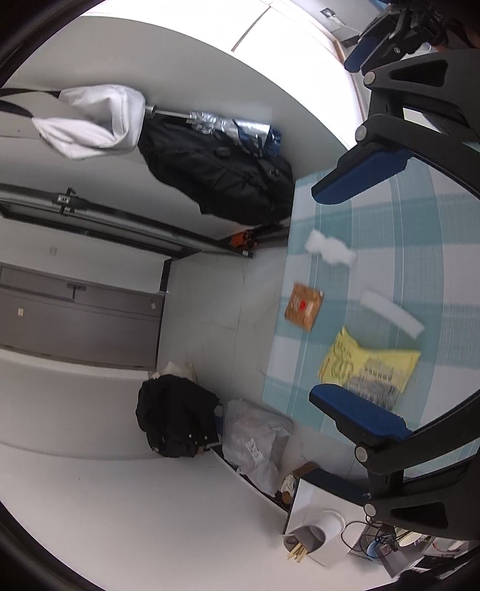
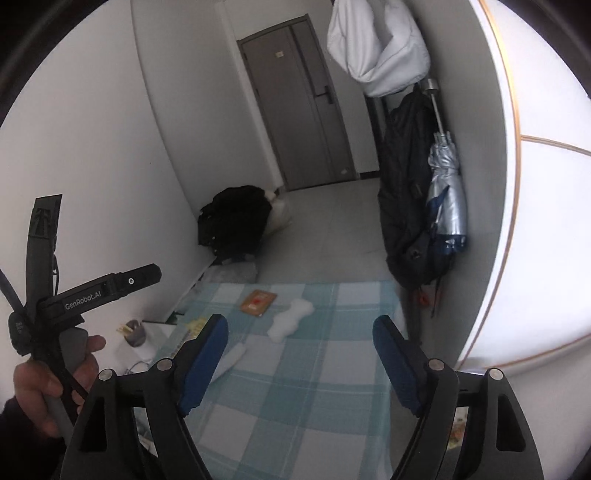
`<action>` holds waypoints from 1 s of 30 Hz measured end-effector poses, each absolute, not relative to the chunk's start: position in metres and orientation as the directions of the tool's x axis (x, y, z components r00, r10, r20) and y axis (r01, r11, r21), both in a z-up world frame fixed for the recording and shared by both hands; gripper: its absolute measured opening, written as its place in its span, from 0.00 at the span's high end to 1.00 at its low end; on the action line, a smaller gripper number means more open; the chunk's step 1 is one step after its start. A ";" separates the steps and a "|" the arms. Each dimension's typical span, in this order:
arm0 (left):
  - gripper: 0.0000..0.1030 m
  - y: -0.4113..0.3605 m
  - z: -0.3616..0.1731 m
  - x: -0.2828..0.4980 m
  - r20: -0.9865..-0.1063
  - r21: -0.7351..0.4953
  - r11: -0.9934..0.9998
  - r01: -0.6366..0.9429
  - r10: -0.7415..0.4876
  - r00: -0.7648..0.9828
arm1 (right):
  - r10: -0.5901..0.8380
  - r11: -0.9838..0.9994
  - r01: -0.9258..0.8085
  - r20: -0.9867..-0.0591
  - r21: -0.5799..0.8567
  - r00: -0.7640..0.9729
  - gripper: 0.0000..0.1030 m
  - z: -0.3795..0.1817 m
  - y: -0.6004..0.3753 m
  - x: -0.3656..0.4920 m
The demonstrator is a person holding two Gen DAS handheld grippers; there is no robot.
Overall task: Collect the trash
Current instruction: 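Move both open tools back over the table, then lower the left tool toward the yellow plastic bag while the right tool closes on the white strip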
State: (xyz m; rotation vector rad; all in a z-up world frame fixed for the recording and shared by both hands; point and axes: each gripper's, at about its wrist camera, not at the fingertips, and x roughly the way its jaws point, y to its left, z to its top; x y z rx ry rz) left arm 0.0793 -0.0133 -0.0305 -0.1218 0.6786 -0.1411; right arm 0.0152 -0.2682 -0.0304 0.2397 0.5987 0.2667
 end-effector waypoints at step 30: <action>0.07 0.143 -0.093 0.107 -0.727 -0.399 0.892 -0.211 -0.167 0.666 | 0.344 0.937 -0.244 -0.785 0.251 0.515 0.19 -0.144 -0.111 0.128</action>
